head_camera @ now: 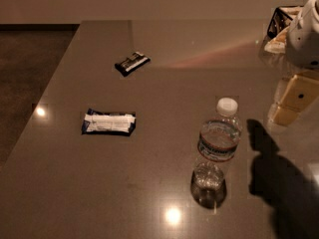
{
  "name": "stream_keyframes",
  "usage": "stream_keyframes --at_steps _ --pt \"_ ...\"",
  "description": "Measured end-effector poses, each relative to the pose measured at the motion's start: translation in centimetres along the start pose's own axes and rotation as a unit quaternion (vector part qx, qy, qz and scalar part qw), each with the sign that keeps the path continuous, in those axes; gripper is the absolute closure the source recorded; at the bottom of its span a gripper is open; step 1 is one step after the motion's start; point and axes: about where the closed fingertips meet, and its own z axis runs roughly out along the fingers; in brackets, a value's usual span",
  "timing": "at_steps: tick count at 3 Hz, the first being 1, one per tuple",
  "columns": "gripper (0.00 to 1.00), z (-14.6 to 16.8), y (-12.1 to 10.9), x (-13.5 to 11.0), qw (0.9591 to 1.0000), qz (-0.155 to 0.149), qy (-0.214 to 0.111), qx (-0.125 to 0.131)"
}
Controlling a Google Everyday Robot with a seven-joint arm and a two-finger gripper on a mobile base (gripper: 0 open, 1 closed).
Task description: Knock water bottle over
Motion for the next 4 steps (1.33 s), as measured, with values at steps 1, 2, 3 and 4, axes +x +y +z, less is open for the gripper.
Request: stream_keyframes --at_steps 1,2,3,4 --pt "0.0 0.0 0.0 0.0 1.0 0.0 0.0 0.0" --pt "0.0 -0.2 1.2 0.6 0.9997 0.002 -0.018 -0.019" --pt "0.0 -0.3 4.0 1.6 0.9974 0.001 -0.053 -0.048" --pt "0.0 0.0 7.4 1.7 0.9918 -0.001 -0.105 -0.072"
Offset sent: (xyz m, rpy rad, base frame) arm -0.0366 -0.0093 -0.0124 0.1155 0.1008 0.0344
